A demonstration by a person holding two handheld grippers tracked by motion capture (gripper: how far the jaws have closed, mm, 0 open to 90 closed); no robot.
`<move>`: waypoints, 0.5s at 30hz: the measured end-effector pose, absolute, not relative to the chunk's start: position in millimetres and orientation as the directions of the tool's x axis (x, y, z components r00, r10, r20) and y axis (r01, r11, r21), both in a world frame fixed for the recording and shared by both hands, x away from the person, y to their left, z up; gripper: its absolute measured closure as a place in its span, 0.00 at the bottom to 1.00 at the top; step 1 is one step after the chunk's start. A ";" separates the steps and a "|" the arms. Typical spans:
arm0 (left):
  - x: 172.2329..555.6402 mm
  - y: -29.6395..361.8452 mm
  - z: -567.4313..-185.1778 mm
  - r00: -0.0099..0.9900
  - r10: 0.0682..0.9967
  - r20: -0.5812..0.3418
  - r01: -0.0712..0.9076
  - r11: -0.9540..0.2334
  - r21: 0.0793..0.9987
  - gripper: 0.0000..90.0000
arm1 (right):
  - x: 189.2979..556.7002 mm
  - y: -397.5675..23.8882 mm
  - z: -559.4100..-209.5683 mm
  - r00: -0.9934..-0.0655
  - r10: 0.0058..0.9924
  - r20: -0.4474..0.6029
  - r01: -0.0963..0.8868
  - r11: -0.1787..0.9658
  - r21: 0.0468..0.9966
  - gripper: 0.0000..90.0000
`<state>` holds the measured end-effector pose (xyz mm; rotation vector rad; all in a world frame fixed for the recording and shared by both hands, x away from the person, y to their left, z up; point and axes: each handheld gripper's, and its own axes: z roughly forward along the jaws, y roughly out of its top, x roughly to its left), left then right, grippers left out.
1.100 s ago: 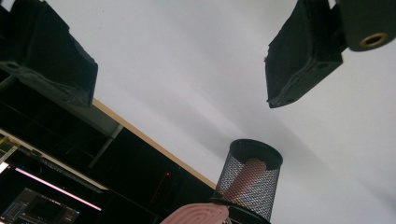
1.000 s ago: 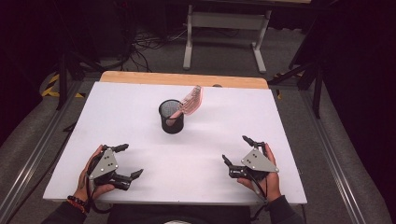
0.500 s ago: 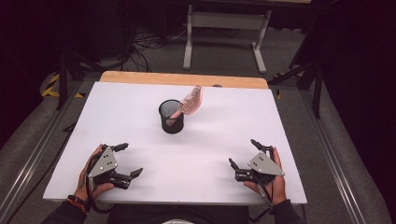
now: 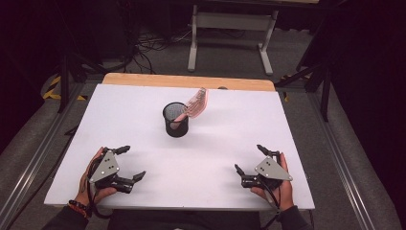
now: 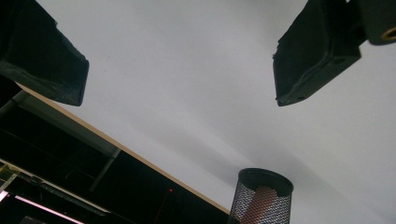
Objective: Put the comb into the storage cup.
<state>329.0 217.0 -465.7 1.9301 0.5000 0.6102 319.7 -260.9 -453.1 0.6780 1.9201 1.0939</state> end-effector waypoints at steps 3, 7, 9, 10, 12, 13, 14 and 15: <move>329.5 215.7 -466.0 0.787 0.583 0.201 0.074 -0.412 0.908 0.04 | 319.9 -260.9 -452.8 -0.525 0.761 -0.380 0.062 0.479 0.876 0.05; 328.5 215.7 -467.0 0.788 0.580 0.205 0.074 -0.420 0.904 0.04 | 320.2 -260.8 -450.8 -0.520 0.765 -0.379 0.056 0.473 0.879 0.05; 327.8 216.6 -466.5 0.787 0.583 0.203 0.075 -0.416 0.906 0.04 | 320.6 -260.1 -450.4 -0.519 0.765 -0.381 0.053 0.473 0.879 0.05; 327.5 216.9 -466.0 0.788 0.581 0.204 0.071 -0.415 0.907 0.04 | 320.4 -259.7 -450.7 -0.521 0.764 -0.379 0.053 0.473 0.880 0.05; 326.0 216.4 -465.5 0.788 0.579 0.209 0.068 -0.419 0.905 0.04 | 319.9 -259.0 -451.6 -0.524 0.759 -0.386 0.055 0.482 0.874 0.05; 325.7 216.1 -465.7 0.789 0.578 0.211 0.065 -0.420 0.905 0.04 | 319.5 -258.8 -451.4 -0.524 0.759 -0.386 0.053 0.481 0.875 0.05; 325.3 215.8 -465.8 0.789 0.577 0.211 0.065 -0.420 0.905 0.04 | 319.3 -258.6 -451.0 -0.523 0.760 -0.386 0.051 0.480 0.876 0.05; 325.1 215.9 -465.7 0.790 0.575 0.213 0.064 -0.422 0.904 0.04 | 319.2 -258.2 -450.8 -0.522 0.761 -0.385 0.050 0.478 0.877 0.05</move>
